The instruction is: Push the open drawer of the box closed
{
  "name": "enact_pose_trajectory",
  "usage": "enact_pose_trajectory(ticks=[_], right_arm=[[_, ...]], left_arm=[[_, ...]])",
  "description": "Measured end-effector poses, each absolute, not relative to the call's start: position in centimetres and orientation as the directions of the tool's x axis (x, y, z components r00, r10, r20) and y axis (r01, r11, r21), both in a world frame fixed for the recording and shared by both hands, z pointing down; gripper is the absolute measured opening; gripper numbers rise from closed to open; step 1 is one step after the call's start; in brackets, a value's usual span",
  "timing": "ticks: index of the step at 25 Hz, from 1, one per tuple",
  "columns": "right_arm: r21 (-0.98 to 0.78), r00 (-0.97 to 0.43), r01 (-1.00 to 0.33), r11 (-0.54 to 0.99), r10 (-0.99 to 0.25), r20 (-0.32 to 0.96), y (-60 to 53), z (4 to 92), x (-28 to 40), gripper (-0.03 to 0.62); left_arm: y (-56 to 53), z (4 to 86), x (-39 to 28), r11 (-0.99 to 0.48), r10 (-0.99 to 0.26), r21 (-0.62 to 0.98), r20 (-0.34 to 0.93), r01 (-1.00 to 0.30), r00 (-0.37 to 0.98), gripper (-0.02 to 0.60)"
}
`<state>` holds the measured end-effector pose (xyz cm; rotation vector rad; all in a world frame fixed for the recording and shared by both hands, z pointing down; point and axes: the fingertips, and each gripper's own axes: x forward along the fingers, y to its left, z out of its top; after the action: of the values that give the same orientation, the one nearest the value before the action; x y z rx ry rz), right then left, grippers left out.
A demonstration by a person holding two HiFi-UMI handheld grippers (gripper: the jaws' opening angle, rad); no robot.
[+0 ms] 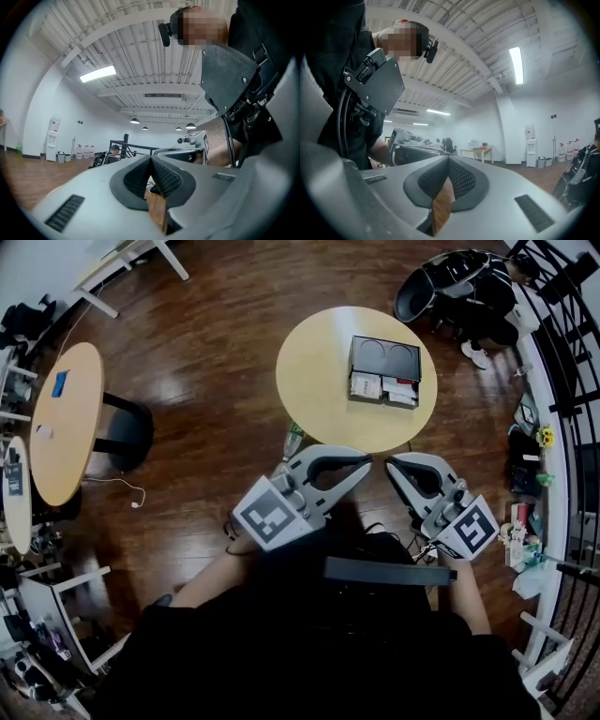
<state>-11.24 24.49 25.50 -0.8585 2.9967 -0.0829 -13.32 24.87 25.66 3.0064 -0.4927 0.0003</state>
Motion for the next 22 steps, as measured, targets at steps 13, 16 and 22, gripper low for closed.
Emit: enact_pose_trajectory(ticks=[13, 16, 22], right_arm=[[-0.069, -0.834, -0.550, 0.832, -0.552, -0.012, 18.9, 26.3, -11.6, 0.018], [-0.066, -0.835, -0.548, 0.834, -0.550, -0.015, 17.5, 26.9, -9.6, 0.017], [-0.074, -0.855, -0.514, 0.855, -0.517, -0.031, 14.8, 27.2, -4.4, 0.017]], left_arm=[[19.0, 26.6, -13.7, -0.944, -0.304, 0.126, 0.016, -0.303, 0.953, 0.032], [17.7, 27.0, -12.0, -0.942, -0.314, 0.118, 0.022, -0.314, 0.949, 0.032], [15.0, 27.0, -6.9, -0.932, -0.344, 0.107, 0.029, -0.346, 0.938, 0.032]])
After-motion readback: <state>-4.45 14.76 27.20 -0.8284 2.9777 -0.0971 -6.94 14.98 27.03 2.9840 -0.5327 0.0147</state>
